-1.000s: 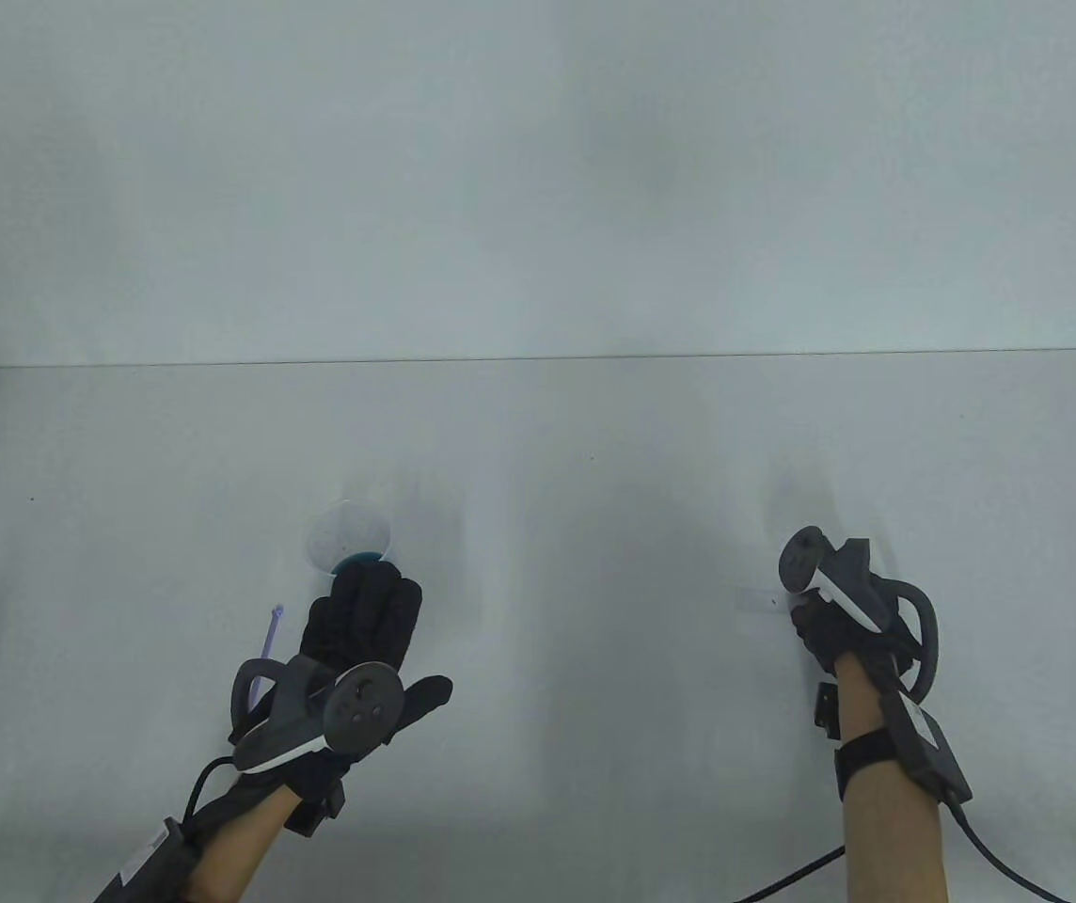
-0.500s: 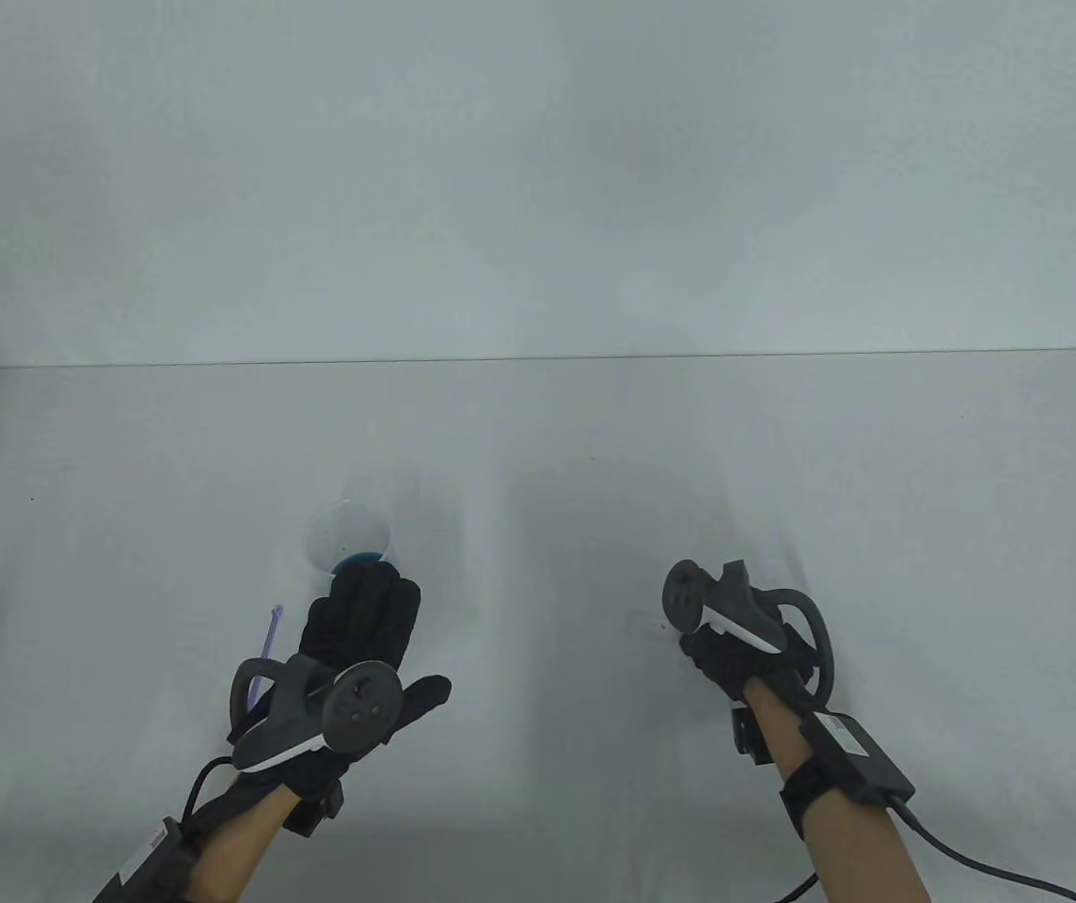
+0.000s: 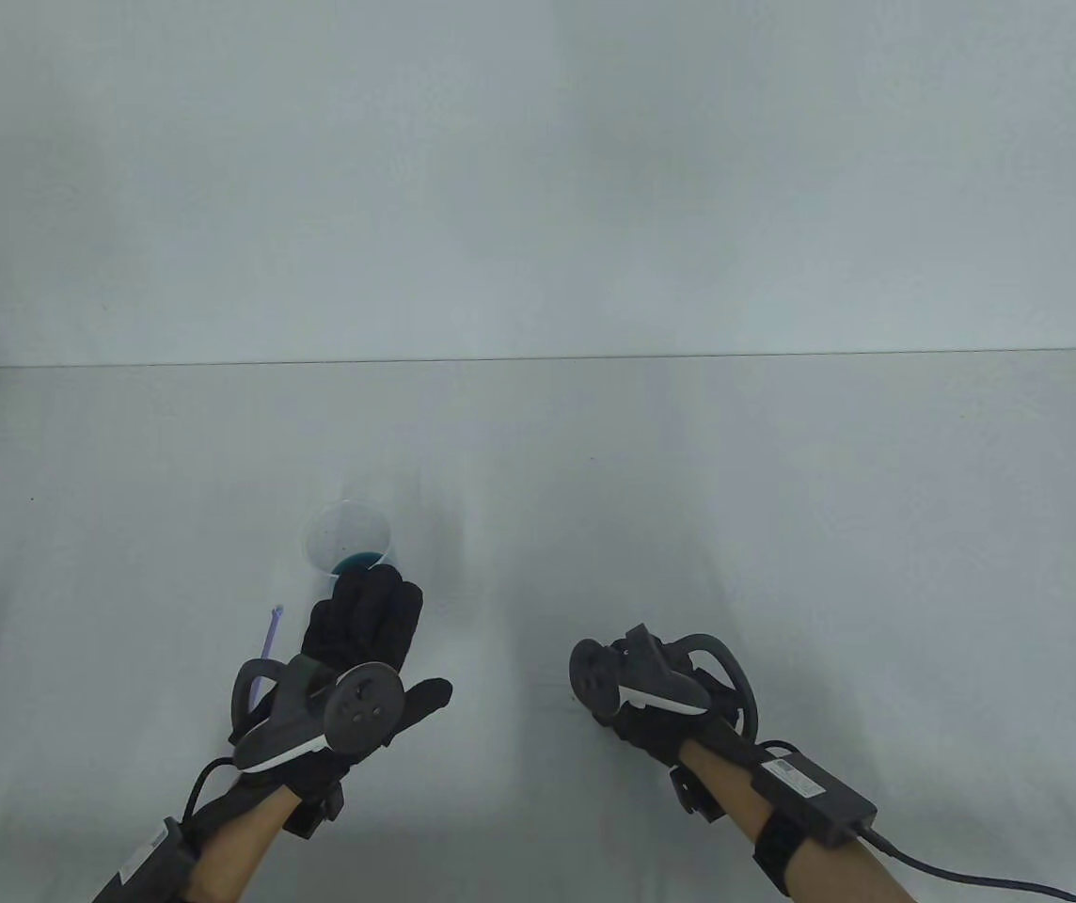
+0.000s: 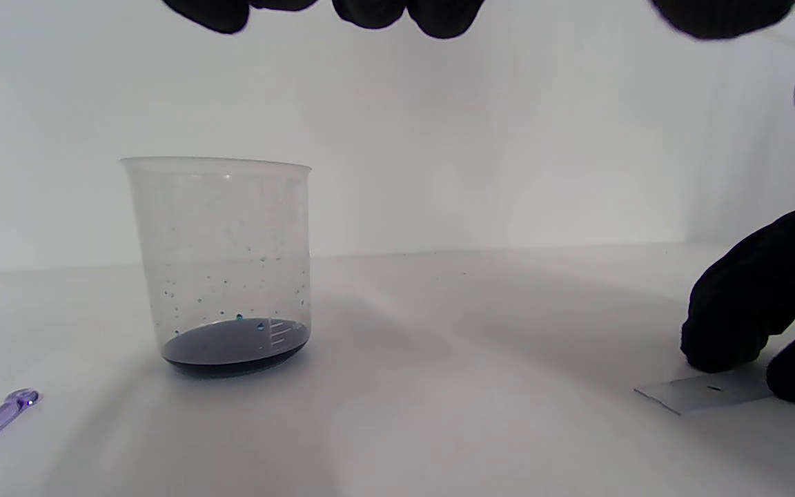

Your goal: Dip glass rod into dye solution and streak across glass slide

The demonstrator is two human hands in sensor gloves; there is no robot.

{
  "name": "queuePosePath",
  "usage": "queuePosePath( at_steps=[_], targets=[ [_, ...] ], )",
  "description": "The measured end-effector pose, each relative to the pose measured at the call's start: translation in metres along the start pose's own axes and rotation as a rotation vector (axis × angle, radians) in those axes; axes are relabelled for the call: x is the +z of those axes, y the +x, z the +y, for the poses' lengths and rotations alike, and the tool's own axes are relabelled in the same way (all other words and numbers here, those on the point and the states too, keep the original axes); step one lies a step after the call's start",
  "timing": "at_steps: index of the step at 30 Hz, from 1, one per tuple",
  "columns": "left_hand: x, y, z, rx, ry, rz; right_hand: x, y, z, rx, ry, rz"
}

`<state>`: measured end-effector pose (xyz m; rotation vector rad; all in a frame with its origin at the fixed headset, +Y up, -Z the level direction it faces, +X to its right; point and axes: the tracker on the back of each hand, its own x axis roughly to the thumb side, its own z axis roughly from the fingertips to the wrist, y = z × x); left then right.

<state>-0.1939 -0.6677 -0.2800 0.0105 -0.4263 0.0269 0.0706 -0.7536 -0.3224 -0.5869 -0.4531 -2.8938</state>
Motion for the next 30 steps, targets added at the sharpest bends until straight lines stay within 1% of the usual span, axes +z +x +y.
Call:
queuePosePath(
  at_steps=[4,7,13,15,16,18,19,21,23,27,30],
  targets=[
    [0.000,0.000,0.000,-0.001,0.000,0.000,0.008,0.016,0.001,0.022,0.002,-0.059],
    [0.000,0.000,0.000,-0.002,0.001,0.001,0.011,0.021,0.003,0.032,-0.001,-0.077],
    [0.000,0.001,-0.001,-0.004,-0.004,-0.001,0.010,0.020,0.002,0.029,0.013,-0.075],
    [0.001,0.000,0.000,-0.003,0.000,0.000,0.011,0.012,-0.007,-0.016,0.033,-0.073],
    [0.001,0.000,0.000,0.003,0.003,0.000,0.013,0.008,-0.013,-0.049,0.024,-0.067],
    [0.001,0.000,0.001,0.012,0.011,0.000,0.019,-0.004,-0.030,-0.138,-0.036,-0.038],
    [0.001,0.000,0.002,0.018,0.014,0.000,0.026,-0.013,-0.042,-0.202,-0.085,-0.019],
    [0.002,0.000,0.002,0.027,0.017,-0.003,0.036,-0.023,-0.056,-0.262,-0.142,-0.004],
    [0.002,0.000,0.003,0.044,0.020,-0.010,0.051,-0.036,-0.069,-0.301,-0.236,0.022],
    [0.002,0.001,0.004,0.075,0.021,-0.015,0.067,-0.051,-0.076,-0.314,-0.327,0.047],
    [0.001,0.001,0.003,0.072,0.030,-0.017,0.076,-0.057,-0.070,-0.339,-0.385,0.058]
  ],
)
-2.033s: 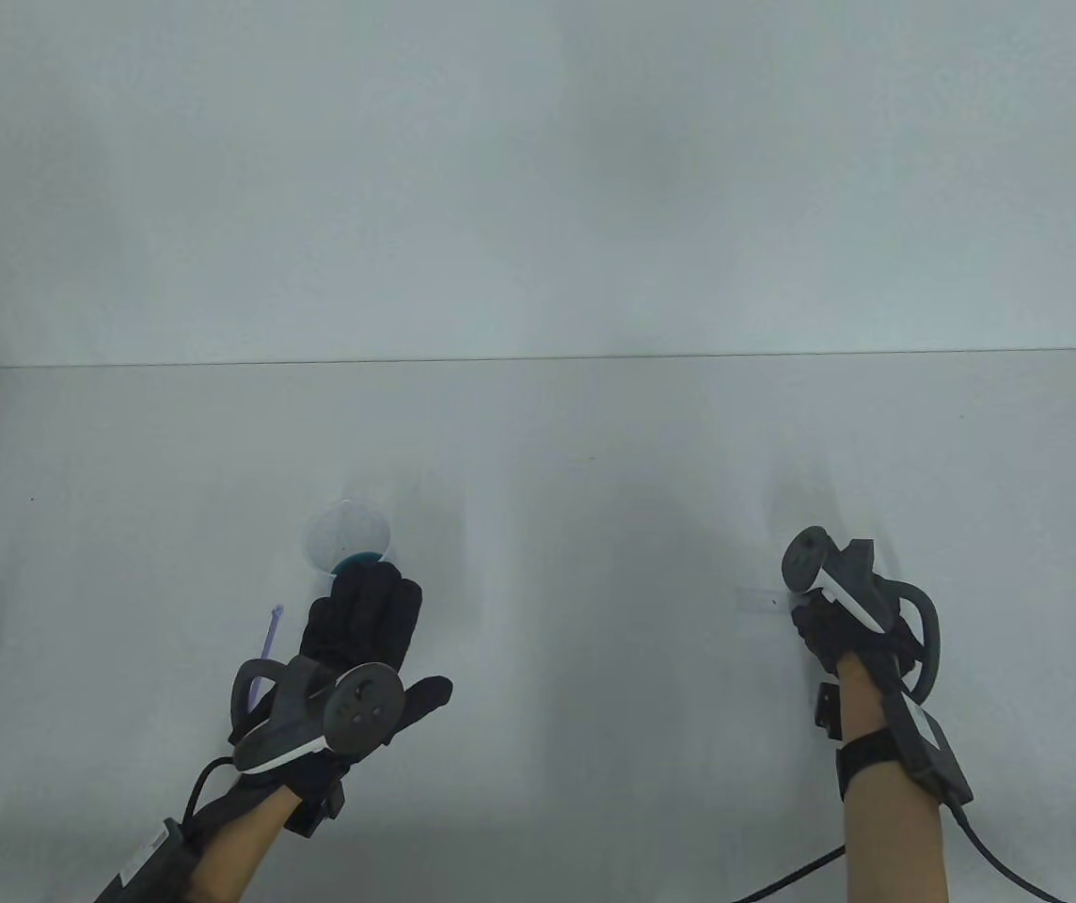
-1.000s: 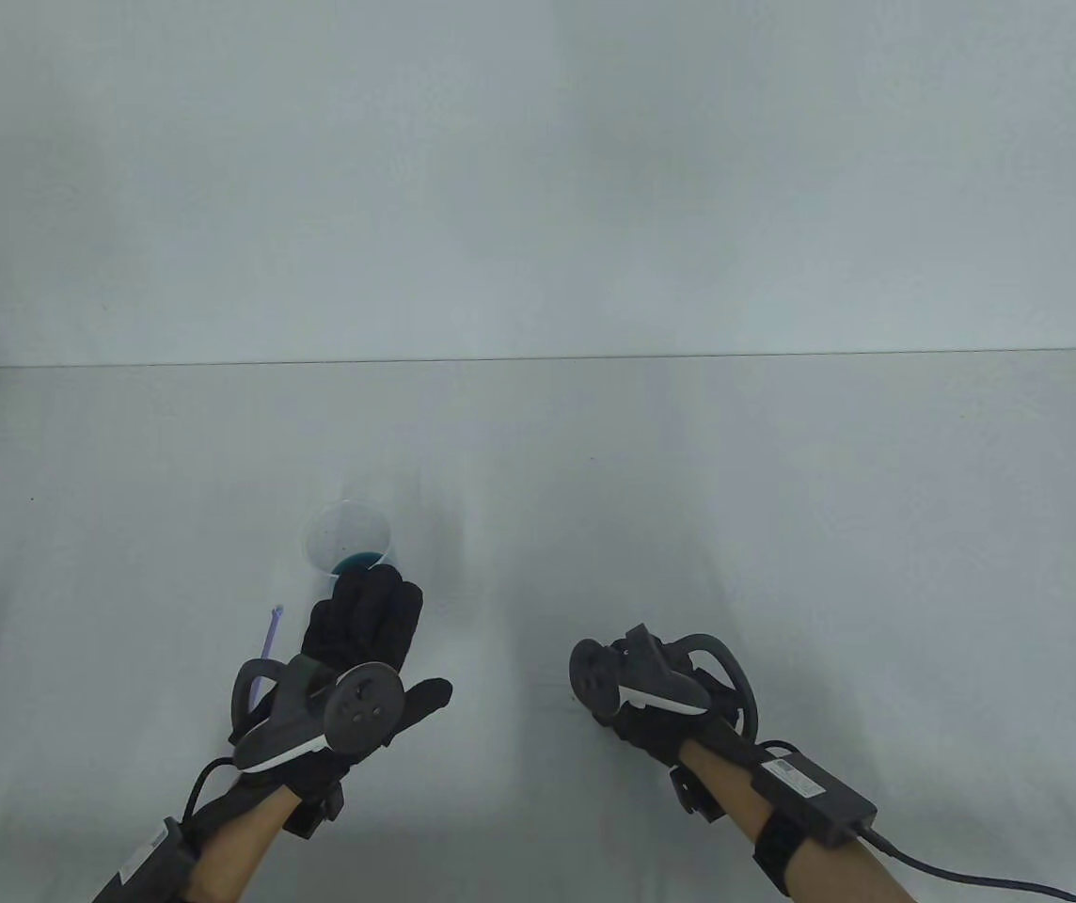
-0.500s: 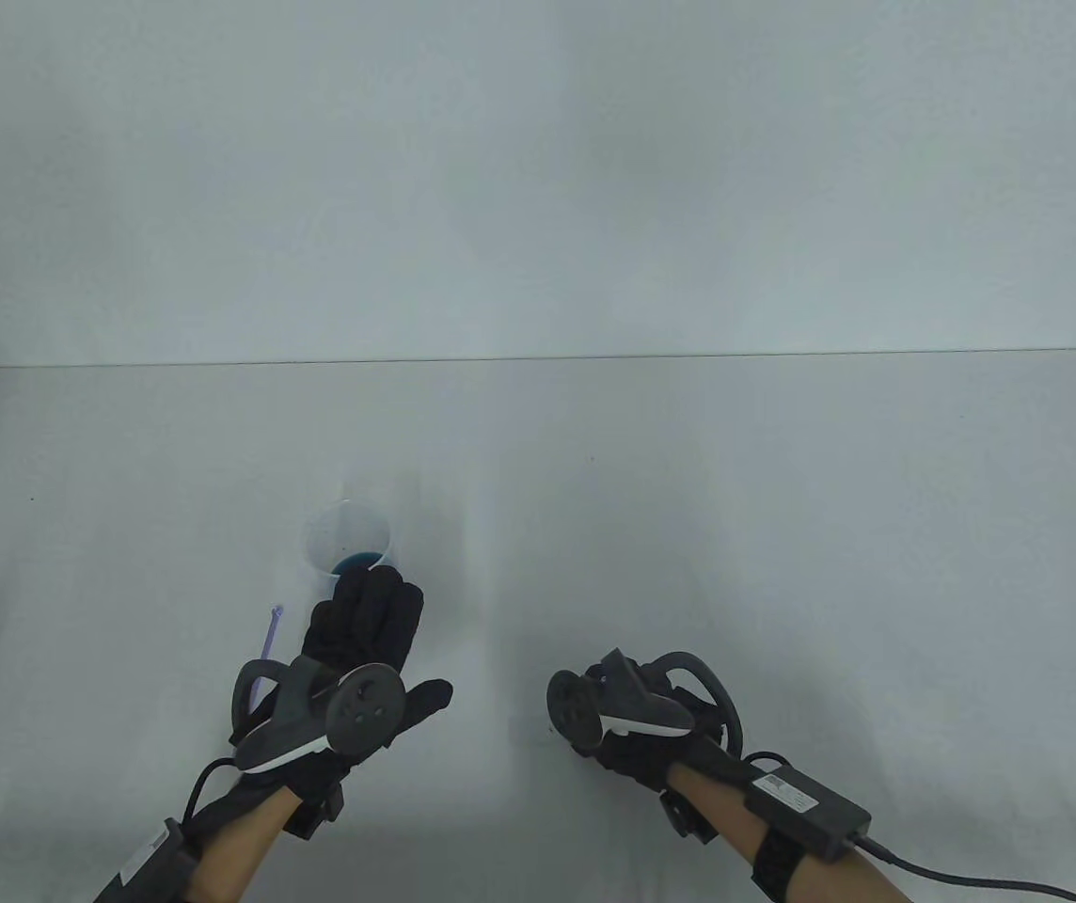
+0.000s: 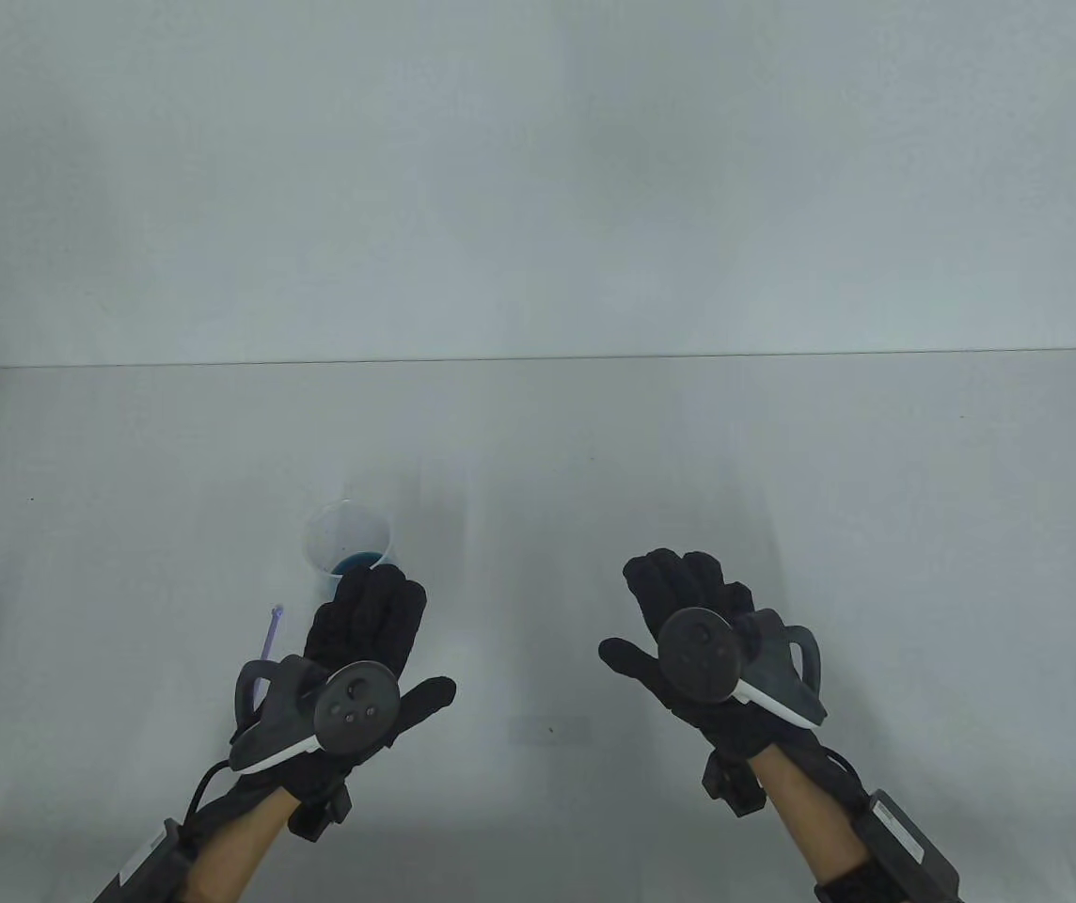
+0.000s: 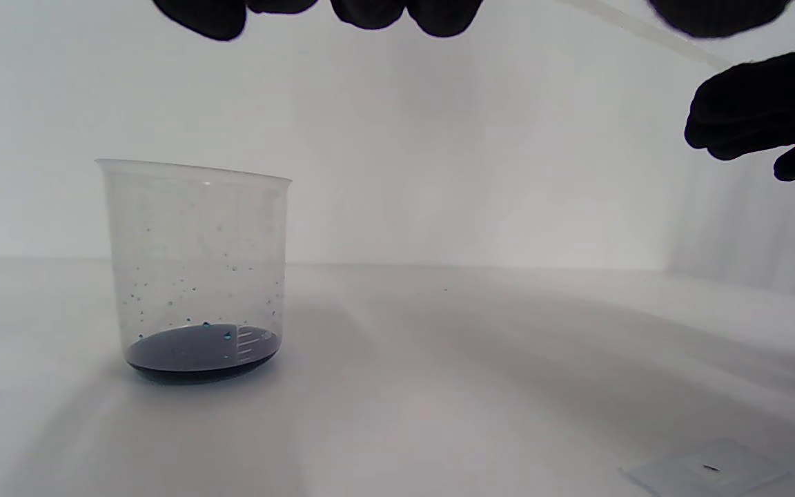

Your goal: Dip glass rod into dye solution and streak across glass slide

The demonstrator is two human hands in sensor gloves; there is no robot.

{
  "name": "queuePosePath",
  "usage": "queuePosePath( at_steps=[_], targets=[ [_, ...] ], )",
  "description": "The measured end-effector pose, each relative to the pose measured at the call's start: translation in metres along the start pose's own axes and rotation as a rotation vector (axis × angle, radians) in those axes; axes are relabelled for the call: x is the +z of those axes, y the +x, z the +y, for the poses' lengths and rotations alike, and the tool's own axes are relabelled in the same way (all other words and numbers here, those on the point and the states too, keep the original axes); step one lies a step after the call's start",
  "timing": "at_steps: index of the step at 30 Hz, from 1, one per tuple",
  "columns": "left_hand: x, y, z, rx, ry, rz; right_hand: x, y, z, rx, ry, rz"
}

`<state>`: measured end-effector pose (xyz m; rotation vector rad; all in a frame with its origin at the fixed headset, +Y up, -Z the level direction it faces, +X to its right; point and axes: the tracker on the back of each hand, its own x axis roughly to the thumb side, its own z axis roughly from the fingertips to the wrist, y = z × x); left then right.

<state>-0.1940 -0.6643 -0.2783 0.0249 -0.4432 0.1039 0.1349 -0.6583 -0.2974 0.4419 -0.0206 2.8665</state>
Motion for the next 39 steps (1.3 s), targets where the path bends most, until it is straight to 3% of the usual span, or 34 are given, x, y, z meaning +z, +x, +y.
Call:
queuePosePath(
  at_steps=[7,13,15,18,24,27,39],
  targets=[
    [-0.003,0.000,-0.004,0.006,-0.018,0.005,0.004,-0.008,0.011,0.011,0.030,0.002],
    [-0.004,-0.019,0.030,-0.109,0.051,0.073,0.005,-0.009,0.009,0.002,0.017,0.009],
    [-0.003,-0.032,0.042,-0.171,0.034,0.115,0.005,-0.010,0.008,0.003,0.008,0.012],
    [-0.005,-0.056,0.049,-0.228,-0.090,0.205,0.005,-0.011,0.007,-0.009,0.006,0.013],
    [-0.004,-0.105,0.003,-0.316,-0.446,0.398,0.006,-0.012,0.007,-0.006,0.003,0.017],
    [0.001,-0.117,-0.021,-0.313,-0.572,0.462,0.006,-0.012,0.007,-0.006,0.003,0.017],
    [0.010,-0.128,-0.064,-0.346,-0.754,0.603,0.006,-0.012,0.007,-0.007,0.010,0.024]
  ],
)
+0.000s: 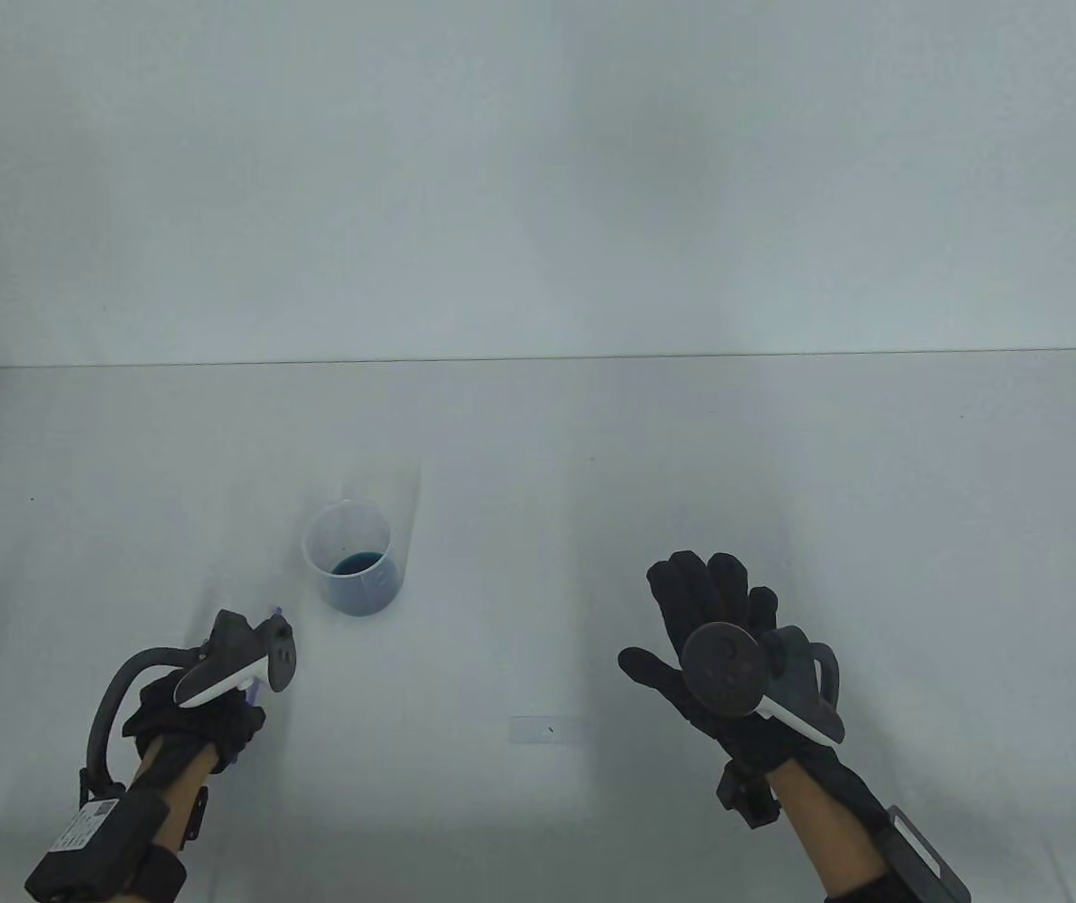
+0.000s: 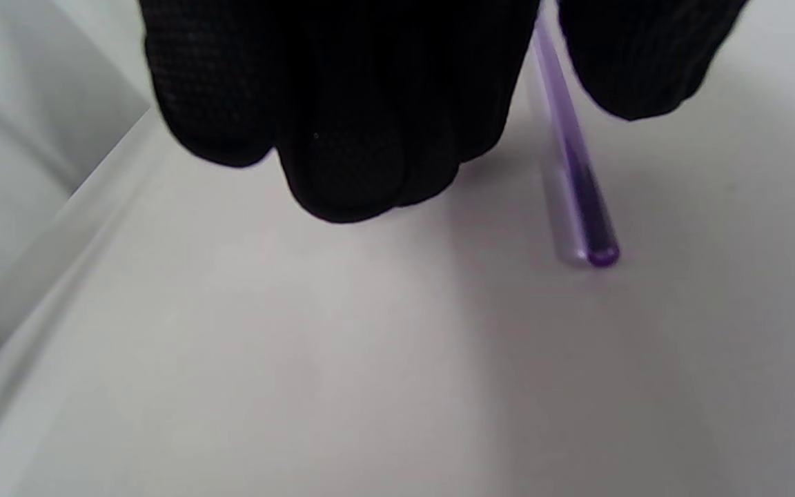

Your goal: Dip glass rod into dye solution and streak across glass slide

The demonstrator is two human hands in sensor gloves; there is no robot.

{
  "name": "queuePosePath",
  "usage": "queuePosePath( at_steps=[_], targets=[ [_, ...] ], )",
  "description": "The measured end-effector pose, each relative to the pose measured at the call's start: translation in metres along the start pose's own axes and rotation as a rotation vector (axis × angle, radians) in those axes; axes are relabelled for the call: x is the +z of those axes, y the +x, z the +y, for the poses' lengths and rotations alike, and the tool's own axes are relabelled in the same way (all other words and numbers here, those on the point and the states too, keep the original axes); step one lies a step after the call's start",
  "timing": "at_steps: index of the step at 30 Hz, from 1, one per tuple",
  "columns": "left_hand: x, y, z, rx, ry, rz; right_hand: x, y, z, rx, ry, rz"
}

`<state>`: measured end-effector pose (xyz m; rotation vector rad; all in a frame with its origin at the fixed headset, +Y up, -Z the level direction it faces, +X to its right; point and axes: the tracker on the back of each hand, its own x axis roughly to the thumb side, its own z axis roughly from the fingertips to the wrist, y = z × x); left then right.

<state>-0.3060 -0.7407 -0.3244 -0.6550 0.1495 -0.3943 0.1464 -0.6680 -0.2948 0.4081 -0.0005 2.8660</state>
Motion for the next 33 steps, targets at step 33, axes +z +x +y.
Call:
queuePosePath(
  at_steps=[33],
  targets=[
    [-0.004,-0.002,0.007,0.177,0.002,0.127,0.000,-0.003,-0.001,0.030,-0.015,0.030]
  ],
)
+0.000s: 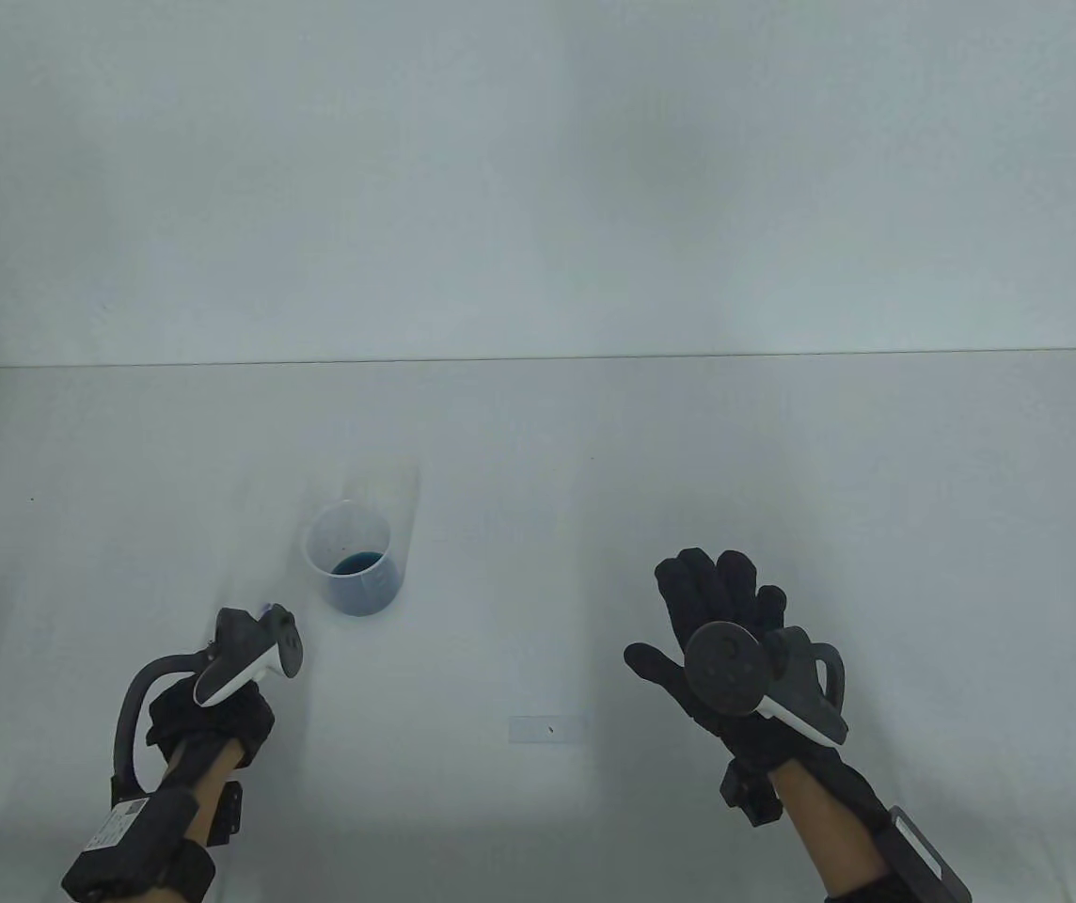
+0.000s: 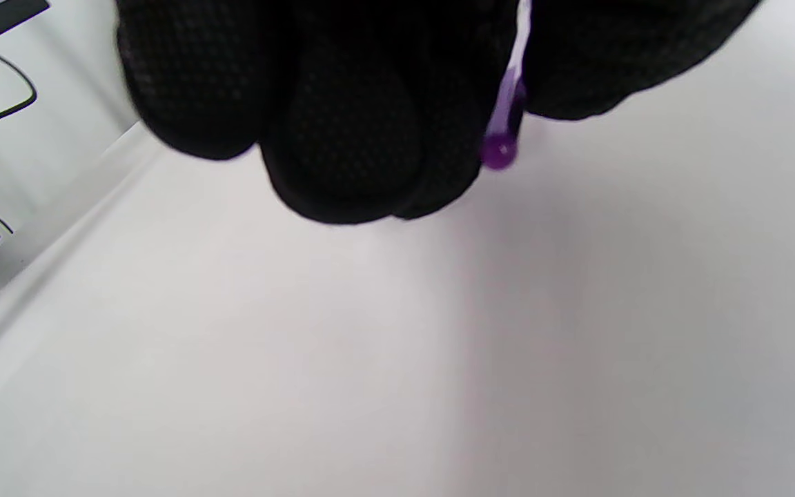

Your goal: Dip glass rod into dye solution and streak across glass slide

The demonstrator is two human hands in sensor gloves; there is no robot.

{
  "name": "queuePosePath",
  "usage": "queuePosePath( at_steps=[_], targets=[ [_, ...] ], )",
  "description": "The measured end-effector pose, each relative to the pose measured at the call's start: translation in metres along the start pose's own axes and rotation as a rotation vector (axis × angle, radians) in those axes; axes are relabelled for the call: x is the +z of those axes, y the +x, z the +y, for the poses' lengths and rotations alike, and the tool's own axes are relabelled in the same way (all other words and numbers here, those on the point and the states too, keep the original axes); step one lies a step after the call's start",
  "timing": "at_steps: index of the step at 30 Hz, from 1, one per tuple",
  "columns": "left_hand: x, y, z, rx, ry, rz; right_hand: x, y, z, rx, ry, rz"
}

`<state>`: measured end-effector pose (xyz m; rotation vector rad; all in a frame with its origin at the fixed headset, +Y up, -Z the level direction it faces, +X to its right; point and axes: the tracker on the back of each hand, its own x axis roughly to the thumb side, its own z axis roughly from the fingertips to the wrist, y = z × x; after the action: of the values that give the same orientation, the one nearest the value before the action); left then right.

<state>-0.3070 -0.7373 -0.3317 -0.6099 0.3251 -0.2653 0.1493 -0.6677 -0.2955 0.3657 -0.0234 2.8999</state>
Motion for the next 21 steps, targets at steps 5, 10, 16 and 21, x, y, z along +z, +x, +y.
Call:
queuePosePath(
  at_steps=[5,10,16,21],
  targets=[
    [0.014,-0.022,0.029,0.069,0.057,0.008,0.000,0.000,0.000,0.004,0.003,0.006],
    [0.041,-0.052,0.077,0.152,0.191,0.008,0.000,0.000,0.000,0.009,0.002,0.008],
    [0.080,-0.079,0.135,0.172,0.340,0.012,0.000,0.000,0.001,0.014,0.007,0.009],
    [0.105,-0.070,0.171,0.171,0.431,-0.058,0.000,0.001,0.001,0.019,0.011,0.011]
  ],
)
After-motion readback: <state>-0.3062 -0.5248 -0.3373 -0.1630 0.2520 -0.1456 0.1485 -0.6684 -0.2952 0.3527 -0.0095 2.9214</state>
